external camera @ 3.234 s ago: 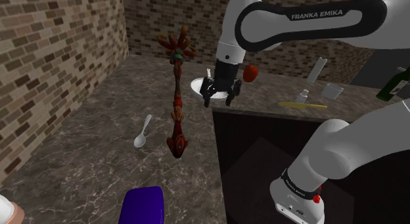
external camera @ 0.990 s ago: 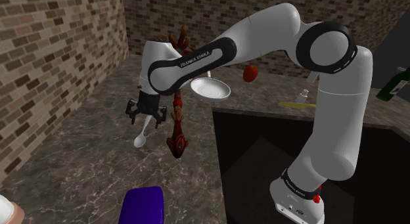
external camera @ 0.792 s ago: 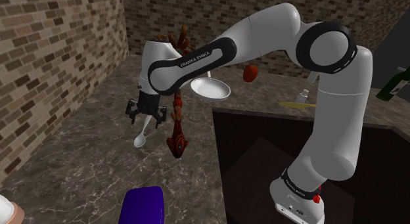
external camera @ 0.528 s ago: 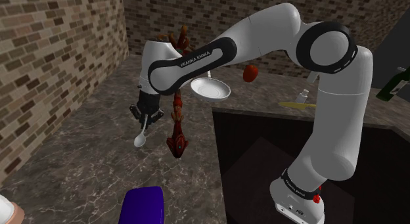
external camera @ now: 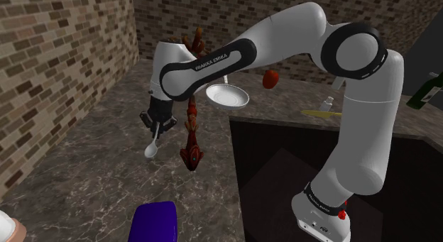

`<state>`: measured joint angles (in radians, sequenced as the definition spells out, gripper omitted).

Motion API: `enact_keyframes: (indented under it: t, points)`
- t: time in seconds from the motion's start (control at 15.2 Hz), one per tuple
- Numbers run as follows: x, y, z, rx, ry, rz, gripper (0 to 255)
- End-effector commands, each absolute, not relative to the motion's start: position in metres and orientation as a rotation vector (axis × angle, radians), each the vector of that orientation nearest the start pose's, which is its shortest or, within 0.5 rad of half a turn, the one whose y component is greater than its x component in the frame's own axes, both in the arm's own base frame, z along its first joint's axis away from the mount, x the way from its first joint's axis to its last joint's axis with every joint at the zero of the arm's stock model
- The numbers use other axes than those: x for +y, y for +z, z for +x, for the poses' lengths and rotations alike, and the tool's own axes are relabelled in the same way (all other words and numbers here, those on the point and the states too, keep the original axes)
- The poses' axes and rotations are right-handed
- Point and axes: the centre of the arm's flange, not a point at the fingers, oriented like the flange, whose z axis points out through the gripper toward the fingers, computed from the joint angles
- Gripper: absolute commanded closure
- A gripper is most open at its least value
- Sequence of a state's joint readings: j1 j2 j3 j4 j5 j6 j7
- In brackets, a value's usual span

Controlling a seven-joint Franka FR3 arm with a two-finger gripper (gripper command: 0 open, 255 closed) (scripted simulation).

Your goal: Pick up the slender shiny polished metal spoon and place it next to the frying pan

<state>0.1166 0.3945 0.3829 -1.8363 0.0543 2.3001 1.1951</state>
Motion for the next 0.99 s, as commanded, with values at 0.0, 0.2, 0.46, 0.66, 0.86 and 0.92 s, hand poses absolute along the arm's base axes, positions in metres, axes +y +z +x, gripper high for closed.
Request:
enact_keyframes:
  t: [0.0,0.2,0.46,0.66,0.86,0.92]
  points:
    - [0.295,0.349,0.575,1.098,0.112,-2.734,255]
    - [0.295,0.364,0.575,1.098,0.112,-2.734,255]
    - [0.295,0.385,0.575,1.098,0.112,-2.734,255]
    - [0.295,0.401,0.575,1.098,0.112,-2.734,255]
    - [0.295,0.417,0.575,1.098,0.112,-2.734,255]
    - [0.295,0.422,0.575,1.098,0.112,-2.734,255]
